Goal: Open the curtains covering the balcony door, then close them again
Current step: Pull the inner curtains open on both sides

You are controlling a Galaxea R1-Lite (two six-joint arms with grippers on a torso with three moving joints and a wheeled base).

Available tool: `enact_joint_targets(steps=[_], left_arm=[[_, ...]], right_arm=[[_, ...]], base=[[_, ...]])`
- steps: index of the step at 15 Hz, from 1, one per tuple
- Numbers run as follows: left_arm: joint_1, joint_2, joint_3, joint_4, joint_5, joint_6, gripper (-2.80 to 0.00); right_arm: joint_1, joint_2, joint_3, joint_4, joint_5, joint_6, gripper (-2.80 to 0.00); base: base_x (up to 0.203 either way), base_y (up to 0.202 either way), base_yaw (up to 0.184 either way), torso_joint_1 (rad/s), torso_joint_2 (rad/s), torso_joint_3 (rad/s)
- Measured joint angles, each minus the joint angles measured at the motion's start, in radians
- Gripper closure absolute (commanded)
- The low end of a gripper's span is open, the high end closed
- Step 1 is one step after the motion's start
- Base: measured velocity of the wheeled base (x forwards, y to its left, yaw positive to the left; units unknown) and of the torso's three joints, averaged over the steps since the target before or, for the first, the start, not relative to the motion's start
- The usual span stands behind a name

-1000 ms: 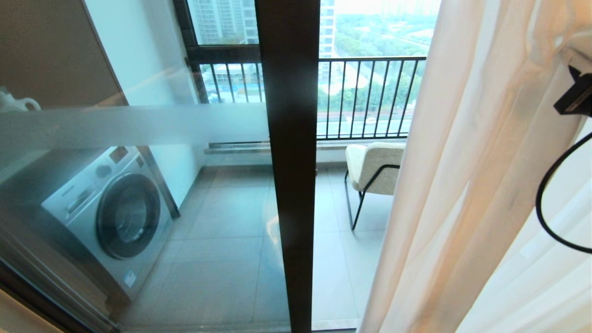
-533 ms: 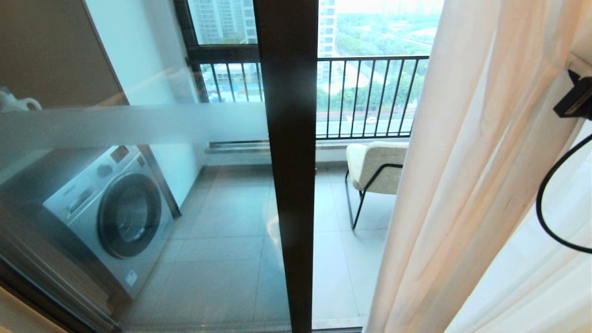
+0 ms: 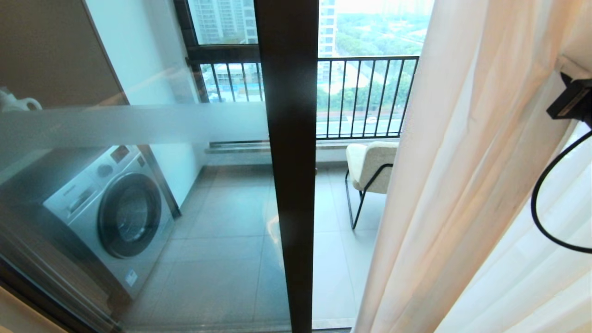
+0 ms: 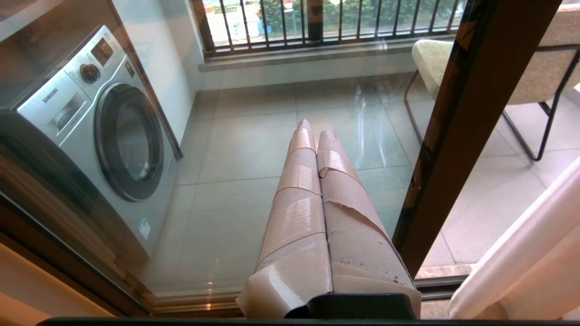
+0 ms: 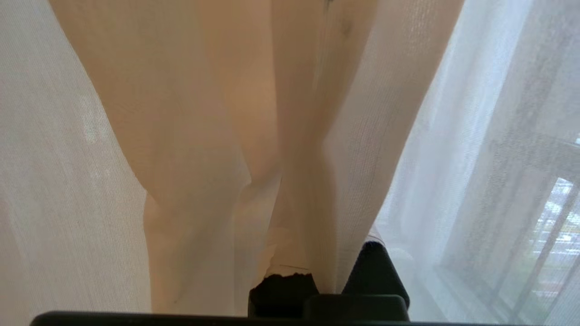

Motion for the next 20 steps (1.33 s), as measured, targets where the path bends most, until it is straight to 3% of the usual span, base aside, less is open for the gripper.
enact_joint_targets(steps=[15,20], left_arm=[[0.000,0.000,0.000,0.000,-0.002,0.003,0.00],[0.000,0.000,0.000,-0.001,-0.002,0.003,0.00]], right_arm=[[0.000,0.017,-0.006,0.000,0.000,-0.003,0.00],[0.000,0.017,-0.006,0.000,0.000,-0.013,0.00]], base=[[0.000,0.000,0.000,0.000,0.00,0.000],[0.000,-0.162,-0.001,0.001,0.00,0.002]])
